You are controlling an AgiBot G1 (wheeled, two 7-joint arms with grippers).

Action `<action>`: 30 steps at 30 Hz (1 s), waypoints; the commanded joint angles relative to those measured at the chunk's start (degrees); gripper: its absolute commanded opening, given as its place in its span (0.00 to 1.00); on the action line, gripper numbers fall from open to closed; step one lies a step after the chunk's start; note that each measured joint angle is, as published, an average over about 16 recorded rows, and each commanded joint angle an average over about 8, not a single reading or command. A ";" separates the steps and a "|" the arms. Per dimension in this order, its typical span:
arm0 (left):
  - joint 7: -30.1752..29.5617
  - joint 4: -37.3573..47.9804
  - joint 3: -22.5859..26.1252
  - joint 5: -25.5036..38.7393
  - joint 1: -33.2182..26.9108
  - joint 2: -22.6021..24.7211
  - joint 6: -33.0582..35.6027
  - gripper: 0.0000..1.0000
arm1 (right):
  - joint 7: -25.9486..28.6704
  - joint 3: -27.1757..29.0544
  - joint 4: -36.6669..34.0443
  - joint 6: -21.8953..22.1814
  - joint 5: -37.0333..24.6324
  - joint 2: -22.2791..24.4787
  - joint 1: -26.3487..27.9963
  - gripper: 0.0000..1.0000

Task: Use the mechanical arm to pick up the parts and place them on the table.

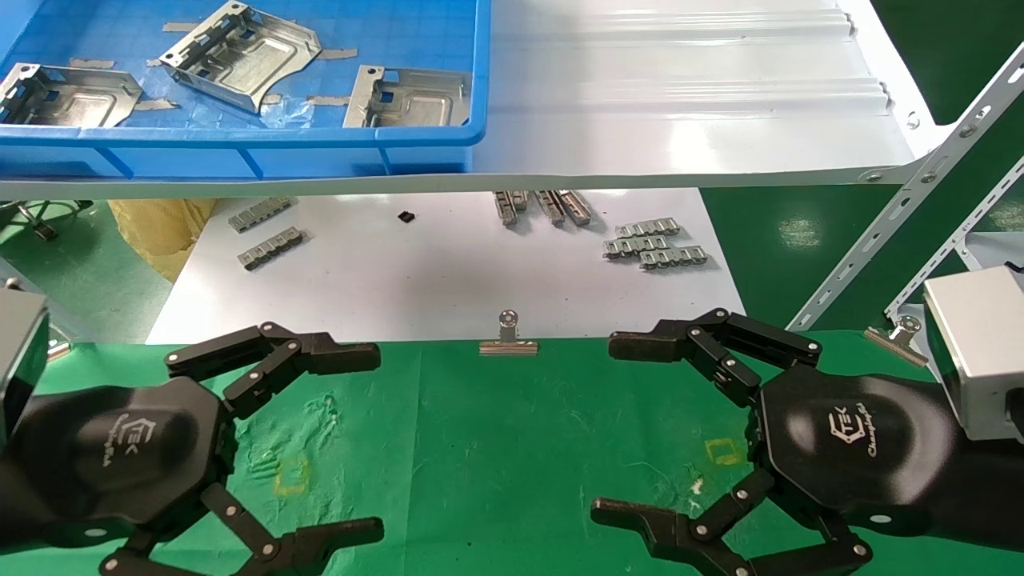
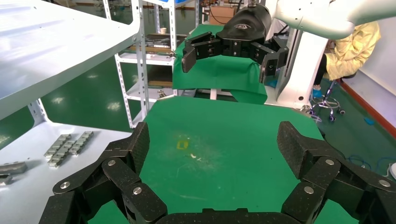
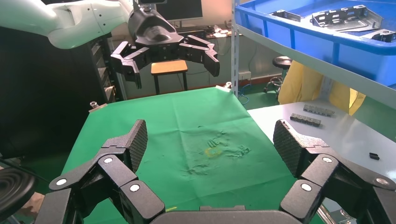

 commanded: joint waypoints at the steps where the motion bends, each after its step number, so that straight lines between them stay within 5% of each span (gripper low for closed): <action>1: 0.00 0.00 0.00 0.00 0.00 0.00 0.00 1.00 | 0.00 0.00 0.00 0.00 0.00 0.00 0.00 0.50; 5: 0.00 0.00 0.00 0.00 0.00 0.00 0.00 1.00 | 0.00 0.00 0.00 0.00 0.00 0.00 0.00 0.00; 20: 0.00 0.00 0.00 0.00 0.00 0.00 0.00 1.00 | 0.00 0.00 0.00 0.00 0.00 0.00 0.00 0.00; 21: 0.00 0.00 0.00 0.00 0.00 0.00 0.00 1.00 | 0.00 0.00 0.00 0.00 0.00 0.00 0.00 0.06; 28: 0.00 0.00 0.00 0.00 0.00 0.00 0.00 1.00 | 0.00 0.00 0.00 0.00 0.00 0.00 0.00 0.93; 30: 0.00 0.00 0.00 0.00 0.00 0.00 0.00 1.00 | 0.00 0.00 0.00 0.00 0.00 0.00 0.00 1.00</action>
